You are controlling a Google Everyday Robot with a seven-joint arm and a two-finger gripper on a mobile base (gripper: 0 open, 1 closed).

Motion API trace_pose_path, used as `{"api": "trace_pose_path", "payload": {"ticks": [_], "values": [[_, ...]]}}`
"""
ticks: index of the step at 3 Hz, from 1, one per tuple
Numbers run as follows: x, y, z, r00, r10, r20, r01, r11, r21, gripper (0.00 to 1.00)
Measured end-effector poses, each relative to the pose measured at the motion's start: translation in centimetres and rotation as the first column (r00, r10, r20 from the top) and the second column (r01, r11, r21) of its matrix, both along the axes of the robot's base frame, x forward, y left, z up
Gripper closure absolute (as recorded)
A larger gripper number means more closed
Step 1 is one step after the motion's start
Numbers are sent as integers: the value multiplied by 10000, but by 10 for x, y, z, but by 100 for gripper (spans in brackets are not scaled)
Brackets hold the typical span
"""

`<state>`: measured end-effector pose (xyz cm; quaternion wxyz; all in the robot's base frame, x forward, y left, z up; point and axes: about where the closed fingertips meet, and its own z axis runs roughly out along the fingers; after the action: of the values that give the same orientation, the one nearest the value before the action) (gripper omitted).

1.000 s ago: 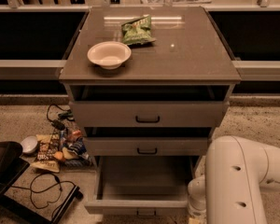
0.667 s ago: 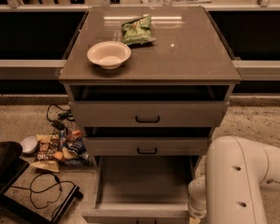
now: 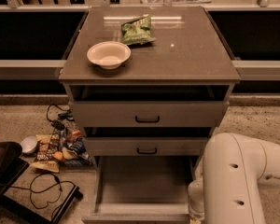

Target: Open bottom drawer

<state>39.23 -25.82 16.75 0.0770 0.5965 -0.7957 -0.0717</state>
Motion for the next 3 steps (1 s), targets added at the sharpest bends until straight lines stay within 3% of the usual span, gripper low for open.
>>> {"api": "trace_pose_path", "payload": {"ticks": [3], "values": [[-5,0,-3,10000,-4,-91,4,10000,11,14]]}}
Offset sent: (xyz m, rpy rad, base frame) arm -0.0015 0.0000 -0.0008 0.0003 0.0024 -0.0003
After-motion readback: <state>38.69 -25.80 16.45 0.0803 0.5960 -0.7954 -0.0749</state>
